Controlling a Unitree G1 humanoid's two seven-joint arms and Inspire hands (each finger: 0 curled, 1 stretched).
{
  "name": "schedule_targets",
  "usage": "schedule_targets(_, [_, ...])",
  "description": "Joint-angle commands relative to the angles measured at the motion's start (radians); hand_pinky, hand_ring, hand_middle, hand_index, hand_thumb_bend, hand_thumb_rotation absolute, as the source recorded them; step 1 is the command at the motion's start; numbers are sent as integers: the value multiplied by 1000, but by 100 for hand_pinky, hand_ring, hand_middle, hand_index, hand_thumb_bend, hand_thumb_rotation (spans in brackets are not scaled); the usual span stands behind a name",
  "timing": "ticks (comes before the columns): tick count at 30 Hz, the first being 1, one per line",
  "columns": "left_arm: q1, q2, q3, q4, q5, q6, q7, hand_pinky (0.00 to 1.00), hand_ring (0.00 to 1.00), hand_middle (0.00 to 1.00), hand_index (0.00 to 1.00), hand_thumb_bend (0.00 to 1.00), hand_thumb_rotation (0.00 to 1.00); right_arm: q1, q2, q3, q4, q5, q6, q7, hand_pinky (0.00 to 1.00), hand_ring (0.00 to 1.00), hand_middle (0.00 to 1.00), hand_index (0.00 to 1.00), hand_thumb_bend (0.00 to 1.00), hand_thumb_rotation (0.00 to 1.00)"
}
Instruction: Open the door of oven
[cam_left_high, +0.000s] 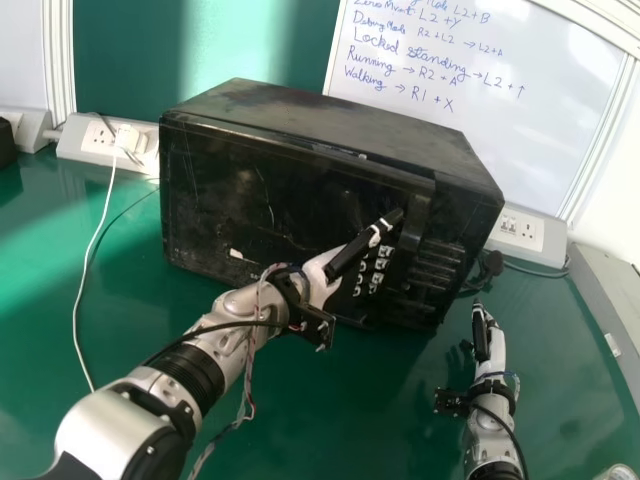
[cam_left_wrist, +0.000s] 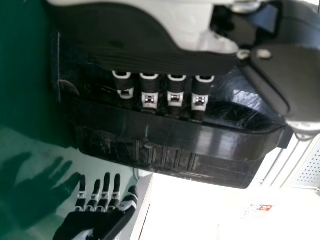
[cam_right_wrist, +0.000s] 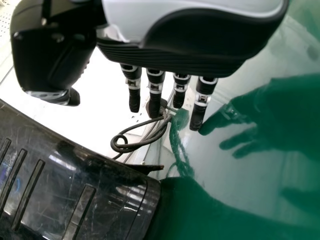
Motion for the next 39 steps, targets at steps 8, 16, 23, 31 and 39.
schedule_targets(8, [-26,-34,-4,0,-4,-1,-41,43,58,81,90,100,86,15,14,14,23,-12,34,5,79,89,95,95,61,95])
schedule_targets(16, [-24,-39,-10,0,0,-5,-52,41,54,69,84,99,86,13,16,4,24,-1,35,14,81,90,95,95,64,96])
schedule_targets(23, [-24,-43,-13,1,4,-7,-62,31,45,63,77,100,86,13,15,6,25,-7,41,5,81,90,95,95,66,95])
schedule_targets(31, [-23,-47,-14,0,5,-14,-76,27,41,55,72,97,87,12,16,9,23,-7,37,4,81,90,95,95,65,96])
schedule_targets(39, [-27,-55,-3,0,-9,-4,-95,24,32,41,55,100,84,14,15,9,23,-6,28,9,80,89,94,93,63,95])
